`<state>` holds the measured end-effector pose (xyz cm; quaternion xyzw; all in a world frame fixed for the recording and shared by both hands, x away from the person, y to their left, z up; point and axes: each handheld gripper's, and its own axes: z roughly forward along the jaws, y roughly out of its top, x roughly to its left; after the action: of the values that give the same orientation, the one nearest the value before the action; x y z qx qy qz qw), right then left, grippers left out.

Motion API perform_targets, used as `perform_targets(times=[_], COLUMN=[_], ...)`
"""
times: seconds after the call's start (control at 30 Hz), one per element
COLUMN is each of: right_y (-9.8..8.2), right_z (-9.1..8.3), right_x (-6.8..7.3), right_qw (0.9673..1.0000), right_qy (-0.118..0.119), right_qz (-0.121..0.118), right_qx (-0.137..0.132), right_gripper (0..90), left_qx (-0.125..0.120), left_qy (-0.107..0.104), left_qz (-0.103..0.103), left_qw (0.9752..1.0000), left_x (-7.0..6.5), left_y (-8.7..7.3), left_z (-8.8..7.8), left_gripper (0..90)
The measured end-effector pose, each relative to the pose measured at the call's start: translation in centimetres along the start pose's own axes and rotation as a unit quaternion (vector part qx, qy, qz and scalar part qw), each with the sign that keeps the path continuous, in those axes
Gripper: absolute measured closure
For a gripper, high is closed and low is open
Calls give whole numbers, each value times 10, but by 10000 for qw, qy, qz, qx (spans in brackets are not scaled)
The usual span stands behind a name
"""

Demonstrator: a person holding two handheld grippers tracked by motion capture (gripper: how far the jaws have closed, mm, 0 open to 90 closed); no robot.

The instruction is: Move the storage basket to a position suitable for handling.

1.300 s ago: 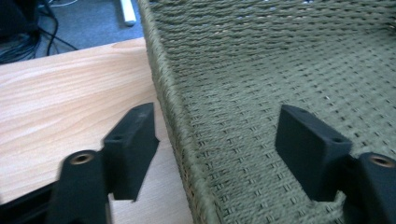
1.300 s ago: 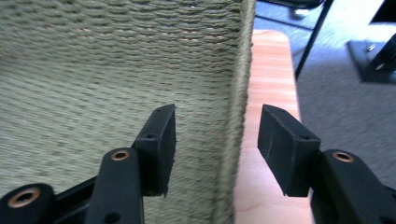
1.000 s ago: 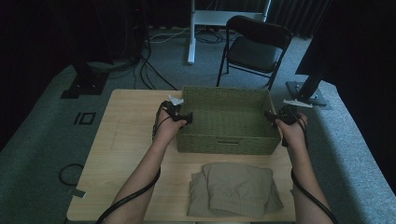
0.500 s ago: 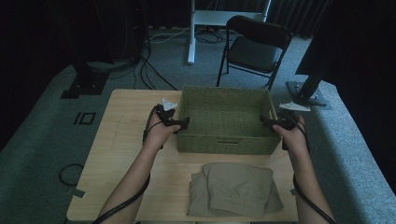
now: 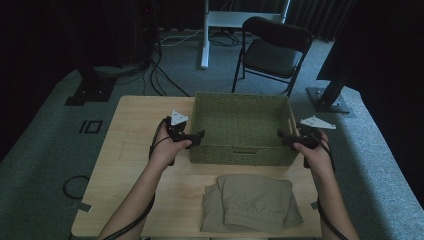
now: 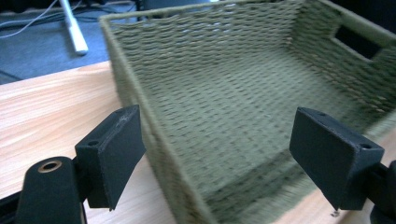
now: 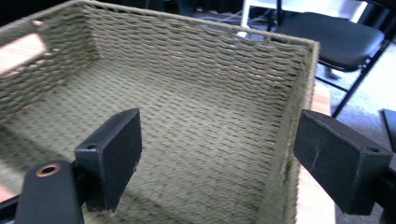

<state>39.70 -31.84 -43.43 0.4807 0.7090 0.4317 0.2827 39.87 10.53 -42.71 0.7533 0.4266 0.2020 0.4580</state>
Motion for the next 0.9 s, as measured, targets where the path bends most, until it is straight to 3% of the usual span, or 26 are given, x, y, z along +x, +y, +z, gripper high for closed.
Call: perform_targets(times=[0.07,0.13,0.2,0.23,0.47,0.63,0.73,0.9], right_y=[-1,-2,-2,-3,-19,-33,-38,-49], right_z=[-6,-14,-14,-15,-35,-46,-49,-60], right_x=[4,10,10,11,22,28,31,38], right_qw=[9999,9996,9996,9995,9987,9982,9979,9973], right_qy=[88,244,244,270,451,514,573,639], right_qz=[6,24,24,1,-60,-37,-50,-60], right_qx=[-76,-135,-135,-147,-234,-304,-298,-348], right_gripper=[151,147,147,147,147,143,143,143], left_qx=[-73,15,75,98,0,104,61,227], left_qy=[-44,-105,-140,-225,-521,-666,-769,-1070], left_qz=[58,208,266,392,509,729,711,898], left_qw=[9999,9997,9995,9989,9973,9951,9945,9899], left_x=[-5,-10,-12,-18,-36,-50,-56,-77], left_y=[-1,-3,-3,-6,-13,-19,-20,-29], left_z=[-3,-7,-8,-11,-19,-23,-24,-25], left_gripper=[185,185,185,185,185,184,184,185])
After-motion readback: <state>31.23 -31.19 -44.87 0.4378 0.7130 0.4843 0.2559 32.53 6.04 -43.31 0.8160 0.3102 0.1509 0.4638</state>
